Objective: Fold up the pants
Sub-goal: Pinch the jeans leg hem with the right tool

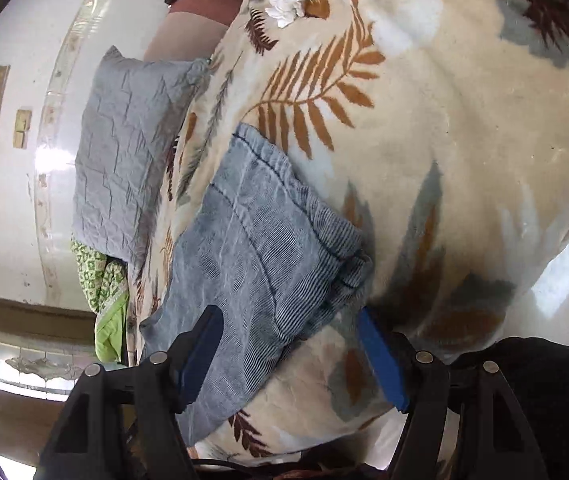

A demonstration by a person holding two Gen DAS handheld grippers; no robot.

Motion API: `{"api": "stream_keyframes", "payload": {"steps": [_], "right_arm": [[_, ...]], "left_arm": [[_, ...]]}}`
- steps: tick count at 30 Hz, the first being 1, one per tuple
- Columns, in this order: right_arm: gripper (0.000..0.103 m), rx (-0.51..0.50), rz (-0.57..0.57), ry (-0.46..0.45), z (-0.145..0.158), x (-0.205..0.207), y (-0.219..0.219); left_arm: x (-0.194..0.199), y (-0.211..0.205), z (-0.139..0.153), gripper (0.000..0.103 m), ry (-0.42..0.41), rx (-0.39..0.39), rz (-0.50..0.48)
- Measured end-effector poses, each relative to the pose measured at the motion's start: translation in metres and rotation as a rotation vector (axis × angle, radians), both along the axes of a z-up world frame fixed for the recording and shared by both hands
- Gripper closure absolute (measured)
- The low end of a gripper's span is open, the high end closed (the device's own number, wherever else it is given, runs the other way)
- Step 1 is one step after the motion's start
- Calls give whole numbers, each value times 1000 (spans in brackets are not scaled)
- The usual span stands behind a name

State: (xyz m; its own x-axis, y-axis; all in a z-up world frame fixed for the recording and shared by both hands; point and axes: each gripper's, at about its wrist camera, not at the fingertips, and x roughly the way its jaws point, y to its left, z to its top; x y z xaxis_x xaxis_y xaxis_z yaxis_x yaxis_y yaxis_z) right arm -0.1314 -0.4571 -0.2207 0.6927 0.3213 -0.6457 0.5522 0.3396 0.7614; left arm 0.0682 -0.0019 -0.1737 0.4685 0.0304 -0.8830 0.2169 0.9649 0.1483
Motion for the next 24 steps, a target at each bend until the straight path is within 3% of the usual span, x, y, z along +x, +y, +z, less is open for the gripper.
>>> {"api": "stream_keyframes", "payload": {"steps": [8,10,11,12,17,23,24], "right_arm": [[31,-20,-67,-64,-6,2,-4],[40,-33,-74,-62,-4,2,-5],[63,-46,-77,-60,-4,2,-5],[79,-63,-78,-59,-3,3,-5],[79,-122,-61,-62,9,11,-2],[80,-359,65,-131,73,37,33],[81,-427,137,-158,98,50,55]], "left_arm": [[5,-2,-11,0,24,-10,-4],[7,-4,-19,0,50,1,-12],[8,-5,-26,0,78,12,-19],[9,-6,-31,0,94,30,-22],[6,-3,-26,0,76,34,-31],[10,22,-9,0,52,-13,31],[10,25,-6,0,46,-23,38]]}}
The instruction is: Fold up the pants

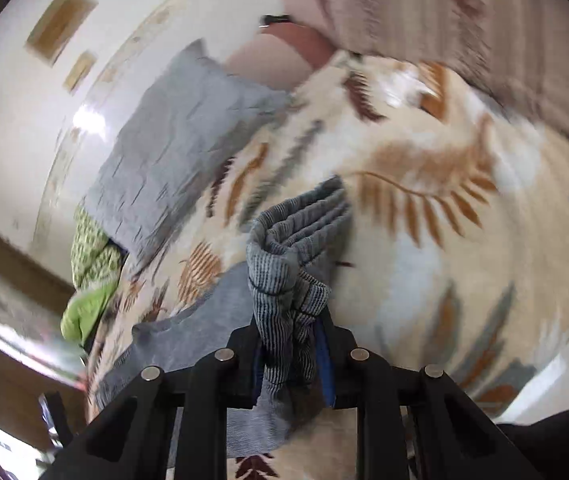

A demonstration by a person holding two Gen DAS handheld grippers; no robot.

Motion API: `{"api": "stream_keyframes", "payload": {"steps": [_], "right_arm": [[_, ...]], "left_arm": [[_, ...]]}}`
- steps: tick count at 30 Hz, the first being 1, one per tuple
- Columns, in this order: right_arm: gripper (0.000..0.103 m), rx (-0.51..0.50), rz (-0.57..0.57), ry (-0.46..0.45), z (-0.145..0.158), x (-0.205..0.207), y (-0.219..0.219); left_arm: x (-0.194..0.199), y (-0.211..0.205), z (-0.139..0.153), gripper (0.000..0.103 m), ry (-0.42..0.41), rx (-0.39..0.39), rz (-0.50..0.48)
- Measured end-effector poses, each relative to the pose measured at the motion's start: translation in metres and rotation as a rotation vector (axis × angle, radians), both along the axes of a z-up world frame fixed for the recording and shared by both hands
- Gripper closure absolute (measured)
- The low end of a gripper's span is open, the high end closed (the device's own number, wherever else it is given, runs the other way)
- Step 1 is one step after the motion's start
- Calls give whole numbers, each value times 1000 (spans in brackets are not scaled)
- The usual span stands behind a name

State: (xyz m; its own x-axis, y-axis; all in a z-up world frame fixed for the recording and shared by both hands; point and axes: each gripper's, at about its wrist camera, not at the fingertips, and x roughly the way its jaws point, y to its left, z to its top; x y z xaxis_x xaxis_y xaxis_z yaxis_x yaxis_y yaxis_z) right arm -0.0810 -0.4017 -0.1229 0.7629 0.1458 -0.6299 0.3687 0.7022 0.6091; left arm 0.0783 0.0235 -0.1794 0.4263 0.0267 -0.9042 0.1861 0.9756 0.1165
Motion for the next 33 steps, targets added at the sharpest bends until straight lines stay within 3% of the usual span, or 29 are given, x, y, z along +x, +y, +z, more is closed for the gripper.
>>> {"api": "stream_keyframes", "payload": {"steps": [6,7,9,14,15,16,20,24,27,29,31,32,33], "right_arm": [[82,-115,163,-16,35,30,68],[82,-130,228,-10,38,40,95],[82,-144,257,-6,37,45,110],[82,-148,424,35,19,64,174],[82,-137,485,61,9,69,192],[82,-129,614,128,-10,75,223],[81,-178,737,201,-31,71,258],[81,-176,696,139,-26,59,235],[78,-209,586,116,-17,50,197],[75,-334,495,139,-13,41,177],[65,-450,479,152,-11,36,172],[45,-504,479,162,-11,35,171],[31,-560,480,168,-12,34,173]], "left_arm": [[-4,19,17,0,-30,-42,18],[-5,22,19,0,-34,-48,19],[-8,28,23,0,-40,-55,21],[-11,42,24,0,-40,-66,39],[-10,45,23,0,-36,-67,46],[-10,49,21,0,-31,-68,54],[-11,58,15,0,-10,-70,79],[-11,54,14,0,23,-134,53],[-10,39,12,0,26,-131,21],[-10,29,10,0,26,-116,5],[-8,22,6,0,38,-107,2],[-8,20,5,0,44,-106,3],[-8,20,4,0,47,-106,3]]}}
